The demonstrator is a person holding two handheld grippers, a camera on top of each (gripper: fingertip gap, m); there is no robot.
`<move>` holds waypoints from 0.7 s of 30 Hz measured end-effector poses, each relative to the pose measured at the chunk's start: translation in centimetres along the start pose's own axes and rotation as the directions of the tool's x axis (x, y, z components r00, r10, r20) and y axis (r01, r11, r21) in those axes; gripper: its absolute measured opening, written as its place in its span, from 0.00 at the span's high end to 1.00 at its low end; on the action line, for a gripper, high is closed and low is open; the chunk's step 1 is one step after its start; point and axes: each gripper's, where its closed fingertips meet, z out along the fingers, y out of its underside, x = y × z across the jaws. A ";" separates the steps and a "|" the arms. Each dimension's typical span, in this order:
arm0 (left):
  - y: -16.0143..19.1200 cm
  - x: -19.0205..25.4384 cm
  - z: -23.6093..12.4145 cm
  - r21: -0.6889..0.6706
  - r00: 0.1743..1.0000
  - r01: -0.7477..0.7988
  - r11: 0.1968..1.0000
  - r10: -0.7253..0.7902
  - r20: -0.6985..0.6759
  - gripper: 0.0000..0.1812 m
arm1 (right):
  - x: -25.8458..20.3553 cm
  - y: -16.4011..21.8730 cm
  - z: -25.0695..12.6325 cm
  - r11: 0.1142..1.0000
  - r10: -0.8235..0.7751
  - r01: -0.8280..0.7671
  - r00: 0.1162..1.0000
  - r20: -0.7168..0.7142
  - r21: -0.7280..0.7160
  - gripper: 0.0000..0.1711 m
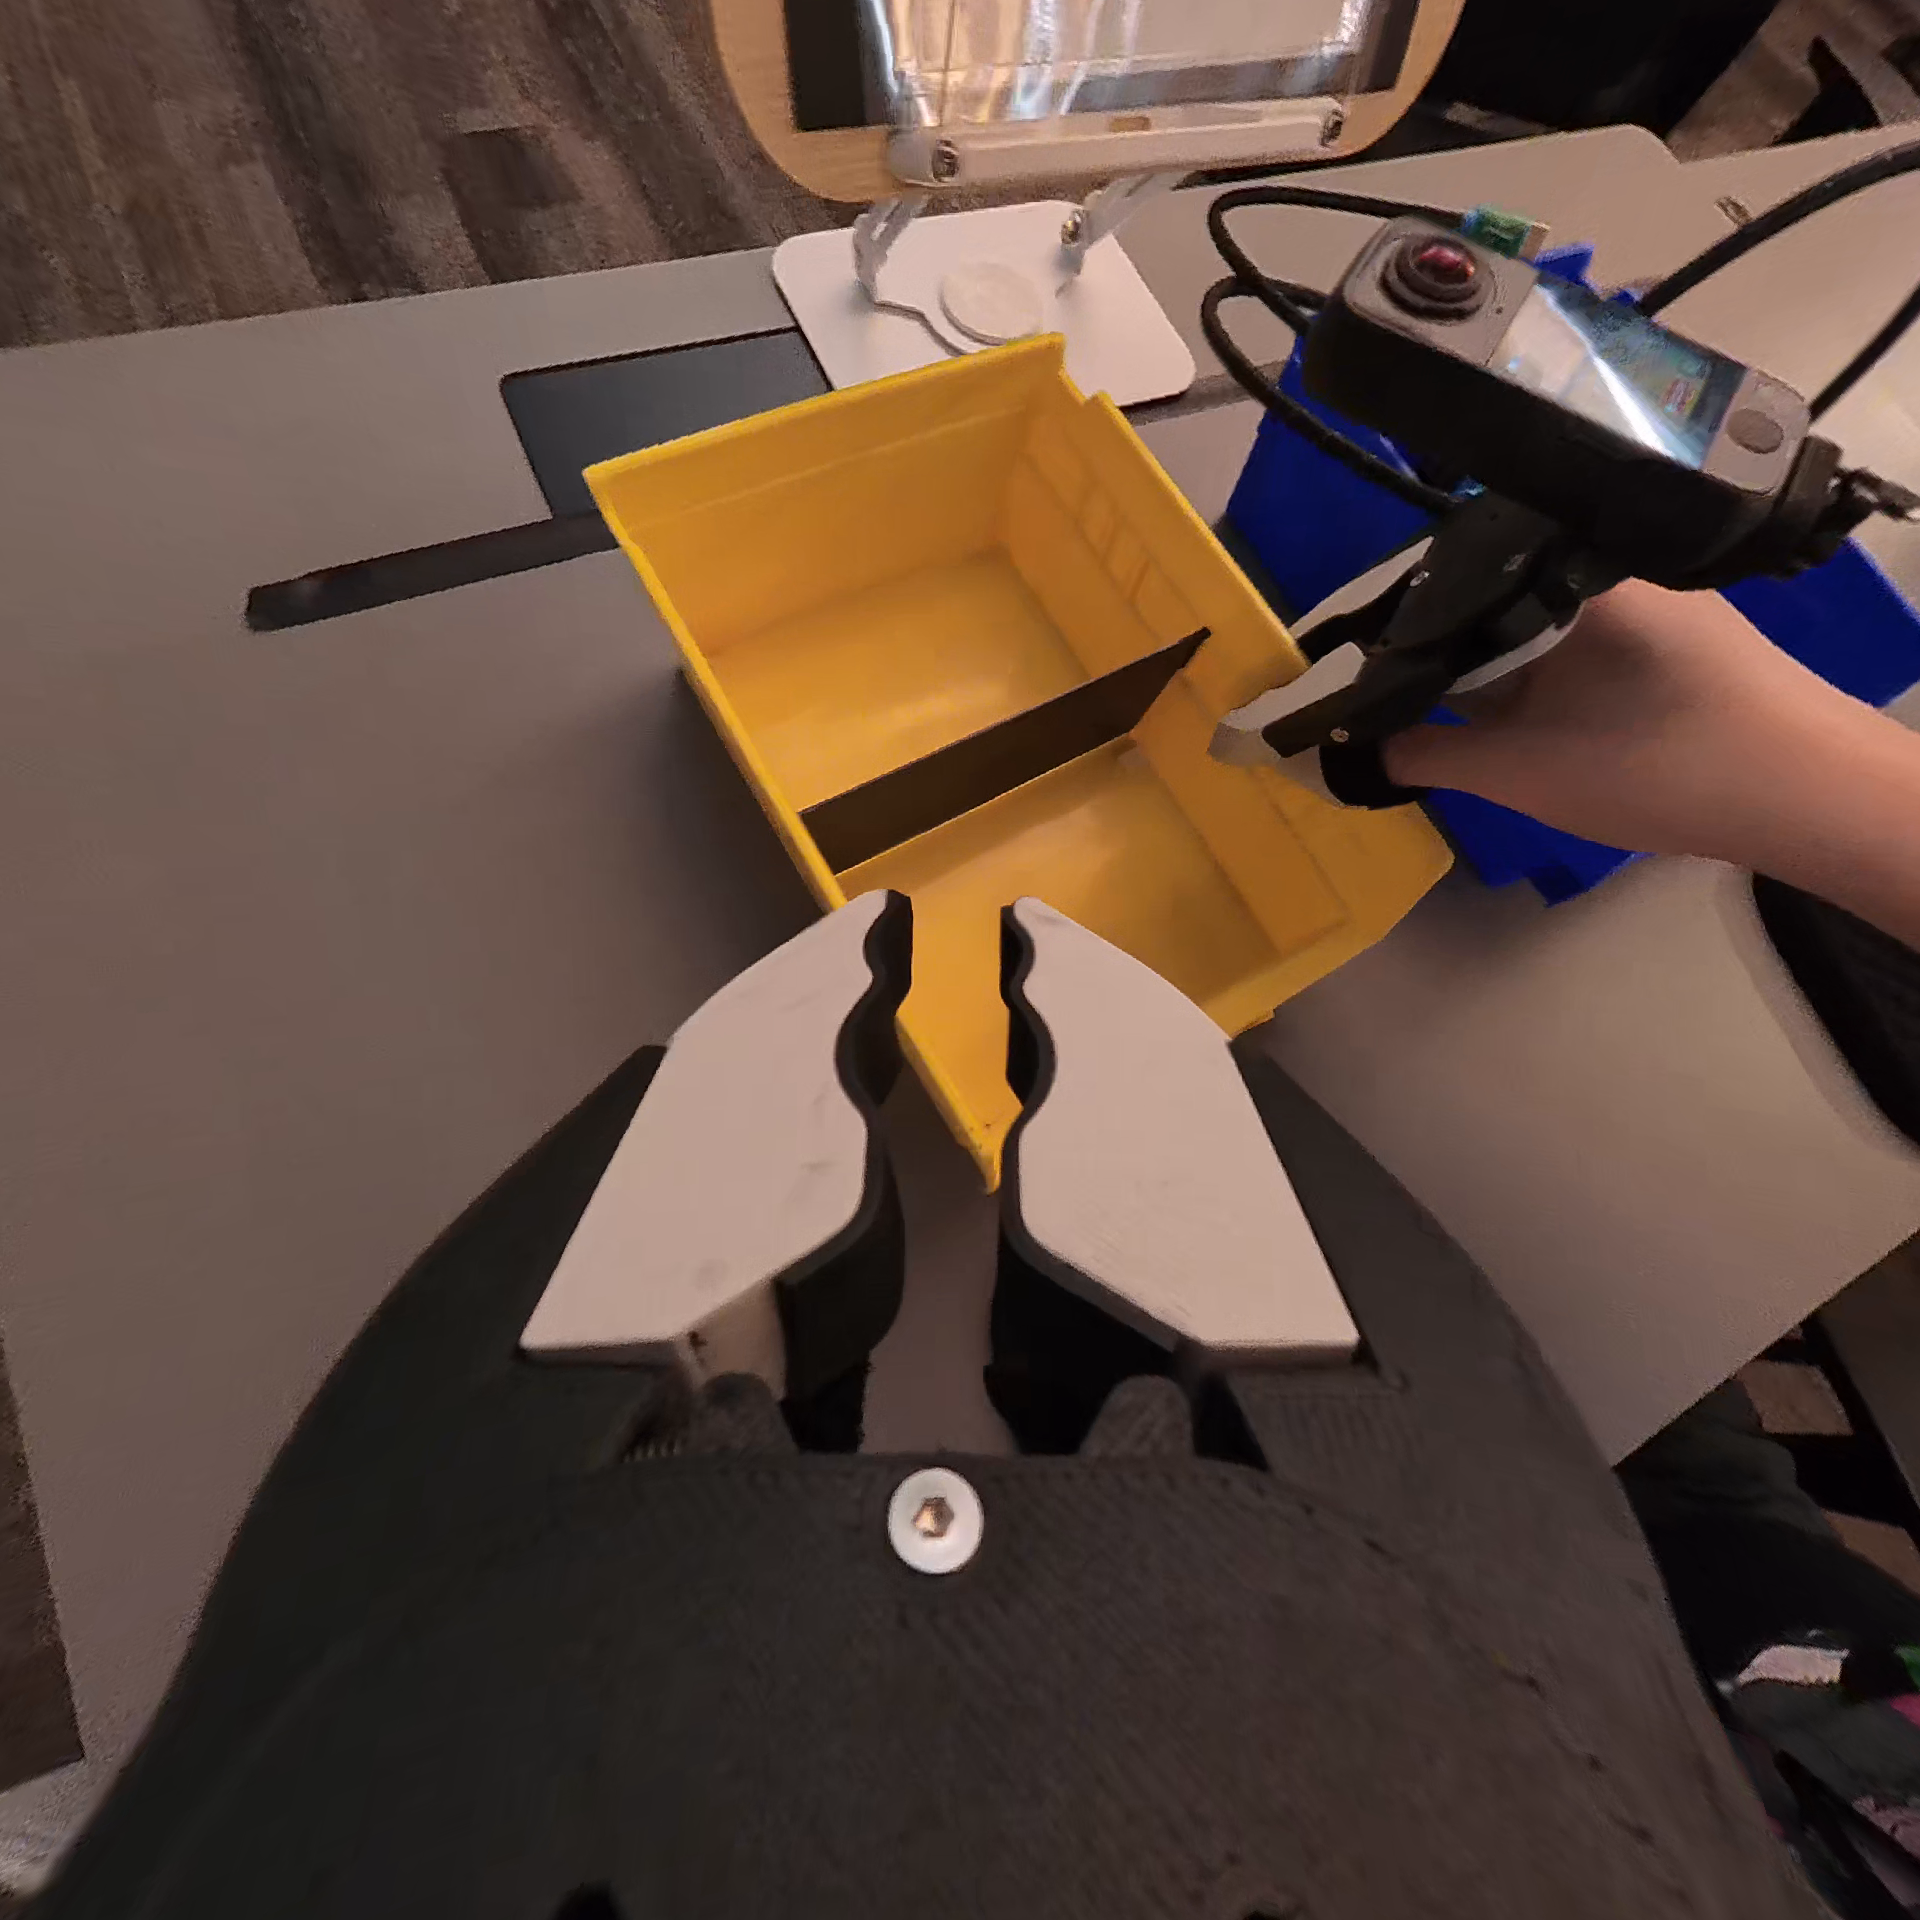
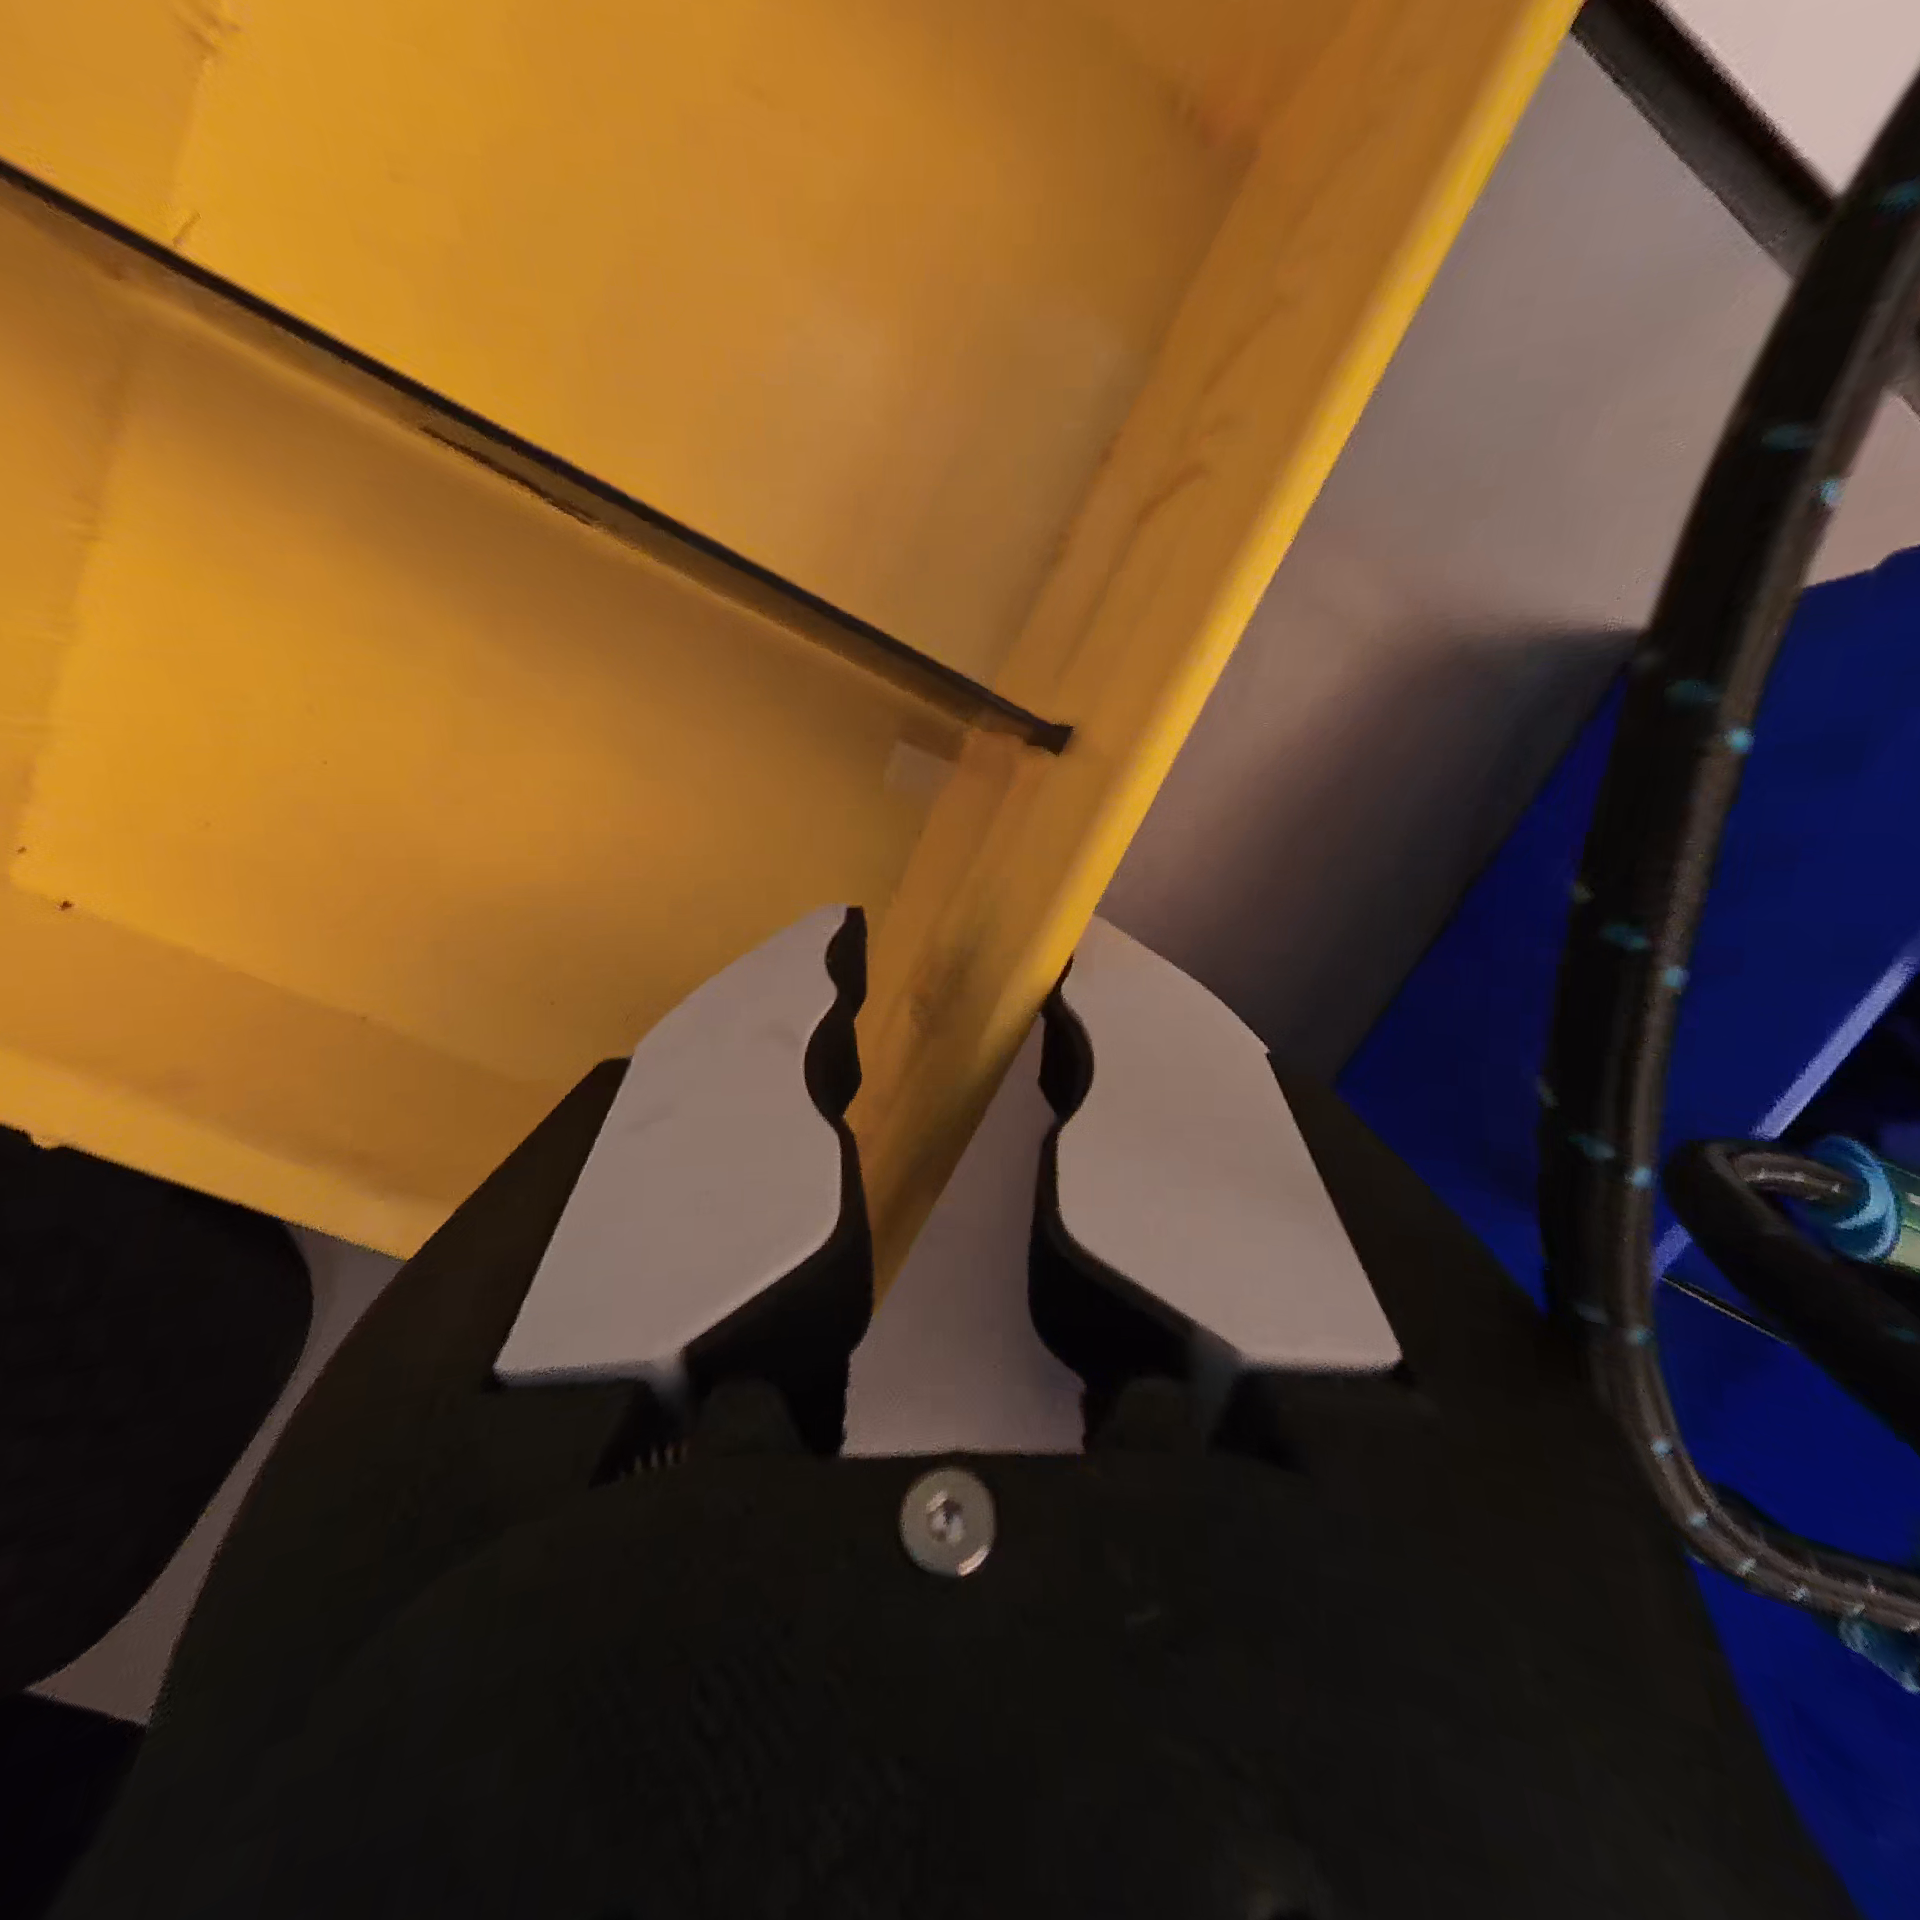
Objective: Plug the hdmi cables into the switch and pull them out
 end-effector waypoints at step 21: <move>-1.2 0.0 -2.3 0.118 1.000 -0.011 0.993 0.009 0.020 0.95 | -1.8 0.0 2.2 0.992 0.112 -0.102 0.985 0.130 -0.076 0.95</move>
